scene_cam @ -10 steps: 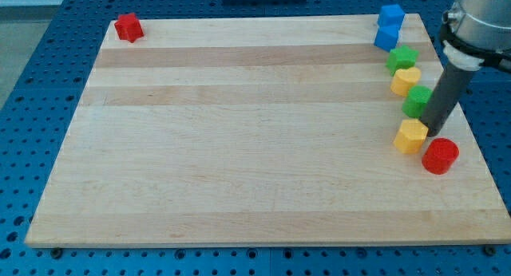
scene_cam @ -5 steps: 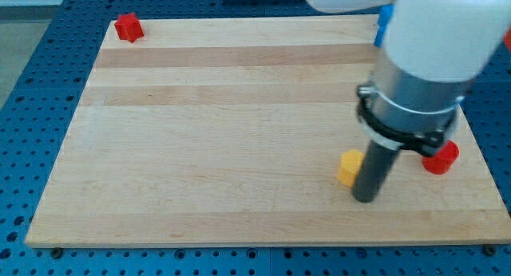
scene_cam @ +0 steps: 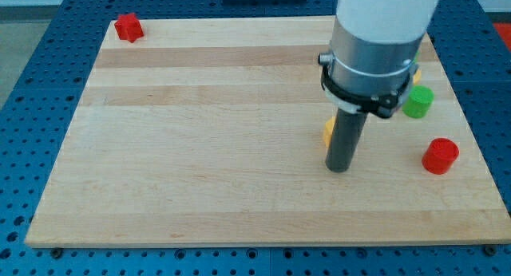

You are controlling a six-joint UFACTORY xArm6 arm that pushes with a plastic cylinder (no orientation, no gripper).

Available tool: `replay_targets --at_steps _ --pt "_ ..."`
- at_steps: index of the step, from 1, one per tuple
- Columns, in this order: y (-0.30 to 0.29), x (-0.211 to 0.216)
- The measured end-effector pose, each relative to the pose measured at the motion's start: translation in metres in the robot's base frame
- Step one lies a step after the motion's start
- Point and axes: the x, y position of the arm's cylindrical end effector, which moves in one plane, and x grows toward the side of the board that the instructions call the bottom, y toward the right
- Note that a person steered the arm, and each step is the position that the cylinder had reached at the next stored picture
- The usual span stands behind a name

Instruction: Move the yellow hexagon to the center

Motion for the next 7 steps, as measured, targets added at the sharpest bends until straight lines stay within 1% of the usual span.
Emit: replay_targets --at_steps 1,3,5,6,7 --pt "0.001 -0.028" --pt "0.009 -0.070" --pt "0.036 -0.105" --pt "0.042 -0.131" --pt "0.033 -0.162"
